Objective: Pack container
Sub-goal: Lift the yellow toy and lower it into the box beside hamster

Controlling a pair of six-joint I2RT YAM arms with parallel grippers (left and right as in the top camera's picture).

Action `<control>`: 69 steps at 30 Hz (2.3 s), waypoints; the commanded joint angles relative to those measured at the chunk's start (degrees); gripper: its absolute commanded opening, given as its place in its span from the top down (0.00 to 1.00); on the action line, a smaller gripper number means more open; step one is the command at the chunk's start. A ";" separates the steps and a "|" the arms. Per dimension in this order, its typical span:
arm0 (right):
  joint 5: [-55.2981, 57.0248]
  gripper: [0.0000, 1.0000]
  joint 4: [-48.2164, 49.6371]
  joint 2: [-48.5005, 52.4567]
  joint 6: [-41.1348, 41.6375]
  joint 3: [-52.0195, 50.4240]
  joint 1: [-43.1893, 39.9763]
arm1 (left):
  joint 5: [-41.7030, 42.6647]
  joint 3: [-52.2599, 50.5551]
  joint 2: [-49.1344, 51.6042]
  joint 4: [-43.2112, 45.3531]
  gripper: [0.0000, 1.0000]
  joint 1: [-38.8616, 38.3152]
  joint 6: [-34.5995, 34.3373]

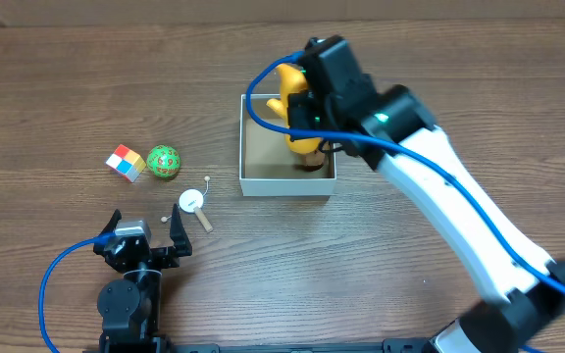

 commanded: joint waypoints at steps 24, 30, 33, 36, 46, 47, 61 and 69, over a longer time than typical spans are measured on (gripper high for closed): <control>-0.61 0.96 9.09 16.94 -0.09 1.16 1.77 | -0.52 -0.13 -0.48 0.15 0.00 -0.37 -0.79; -1.11 0.96 11.61 17.59 1.84 1.16 1.77 | -0.52 -0.13 -0.48 0.15 0.00 -0.37 -0.79; -1.64 0.96 12.24 18.27 2.75 1.16 1.77 | -0.52 -0.13 -0.48 0.13 0.00 -0.37 -0.79; -1.68 0.96 12.24 19.41 3.13 1.16 1.77 | -0.52 -0.13 -0.48 0.15 0.00 -0.37 -0.79; -2.73 0.96 12.26 20.81 4.42 1.05 1.77 | -0.52 -0.13 -0.48 0.15 0.00 -0.37 -0.79; -2.73 0.96 12.39 20.85 4.39 1.03 1.77 | -0.52 -0.13 -0.48 0.15 0.00 -0.37 -0.79; -2.75 0.96 14.36 21.05 6.12 0.07 1.77 | -0.52 -0.13 -0.48 0.13 0.00 -0.37 -0.79; -2.73 0.96 15.78 21.11 6.10 -1.38 1.77 | -0.52 -0.13 -0.48 0.15 0.00 -0.37 -0.79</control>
